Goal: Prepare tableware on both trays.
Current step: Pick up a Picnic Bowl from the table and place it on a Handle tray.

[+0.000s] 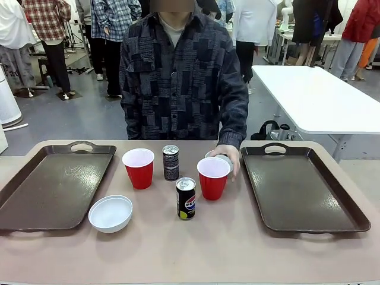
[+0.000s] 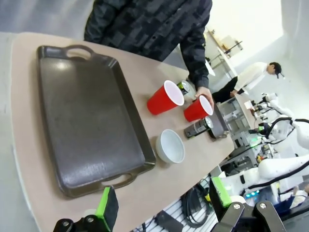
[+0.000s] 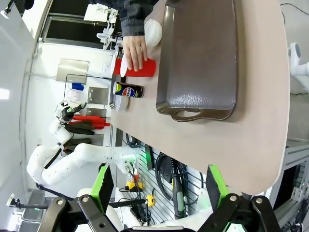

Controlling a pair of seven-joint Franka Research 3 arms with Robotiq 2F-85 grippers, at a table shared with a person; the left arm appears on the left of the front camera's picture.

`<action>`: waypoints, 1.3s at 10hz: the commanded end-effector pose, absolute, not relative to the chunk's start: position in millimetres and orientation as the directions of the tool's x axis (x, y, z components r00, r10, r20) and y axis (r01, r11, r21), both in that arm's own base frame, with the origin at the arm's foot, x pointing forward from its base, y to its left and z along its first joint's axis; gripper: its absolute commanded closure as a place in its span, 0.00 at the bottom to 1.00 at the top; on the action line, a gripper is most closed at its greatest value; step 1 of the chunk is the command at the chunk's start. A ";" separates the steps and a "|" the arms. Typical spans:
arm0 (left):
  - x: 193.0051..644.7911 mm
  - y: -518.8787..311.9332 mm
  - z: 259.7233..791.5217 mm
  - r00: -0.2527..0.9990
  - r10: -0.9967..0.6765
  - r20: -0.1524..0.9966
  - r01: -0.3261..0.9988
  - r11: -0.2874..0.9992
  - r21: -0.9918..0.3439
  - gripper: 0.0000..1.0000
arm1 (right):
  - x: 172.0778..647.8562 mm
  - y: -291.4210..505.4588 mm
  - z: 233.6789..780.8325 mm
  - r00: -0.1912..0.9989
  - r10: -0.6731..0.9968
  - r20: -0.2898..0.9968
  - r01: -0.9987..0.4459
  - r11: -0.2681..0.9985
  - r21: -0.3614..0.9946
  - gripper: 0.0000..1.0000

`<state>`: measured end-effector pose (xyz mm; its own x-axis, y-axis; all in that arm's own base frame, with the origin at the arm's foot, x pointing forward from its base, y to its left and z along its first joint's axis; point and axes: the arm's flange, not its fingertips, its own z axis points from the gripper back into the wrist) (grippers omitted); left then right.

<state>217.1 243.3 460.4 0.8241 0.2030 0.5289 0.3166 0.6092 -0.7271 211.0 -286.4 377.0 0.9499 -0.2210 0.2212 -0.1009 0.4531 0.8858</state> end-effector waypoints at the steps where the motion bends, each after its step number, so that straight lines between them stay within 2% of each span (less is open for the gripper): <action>1: 216.1 246.0 458.2 0.823 0.213 0.527 0.313 0.604 -0.733 0.00 | 207.2 -288.8 377.3 0.947 -0.232 0.224 -0.100 0.451 0.887 0.00; 5: 217.5 244.1 457.9 0.828 0.206 0.522 0.310 0.607 -0.732 0.00 | 207.2 -288.8 377.3 0.947 -0.232 0.224 -0.100 0.451 0.887 0.00; 6: 215.8 236.6 465.6 0.837 0.189 0.513 0.290 0.642 -0.710 0.00 | 207.2 -288.8 377.3 0.947 -0.232 0.224 -0.100 0.451 0.887 0.00; 9: 213.7 179.7 545.6 0.855 0.014 0.519 0.321 0.772 -0.548 0.00 | 207.2 -288.8 377.3 0.947 -0.232 0.224 -0.100 0.451 0.887 0.00; 11: 232.5 117.5 589.9 0.876 -0.152 0.459 0.363 0.833 -0.417 0.00 | 207.2 -288.8 377.3 0.947 -0.232 0.224 -0.100 0.451 0.887 0.00; 13: 254.9 32.0 609.3 0.880 -0.309 0.361 0.410 0.878 -0.248 0.00 | 207.2 -288.8 377.3 0.947 -0.232 0.224 -0.100 0.451 0.887 0.00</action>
<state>234.8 56.1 611.3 0.8686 -0.2237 0.4421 0.3877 0.8625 -0.3254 208.8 -287.7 377.3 0.9487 -0.2275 0.2195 -0.0955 0.4556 0.8850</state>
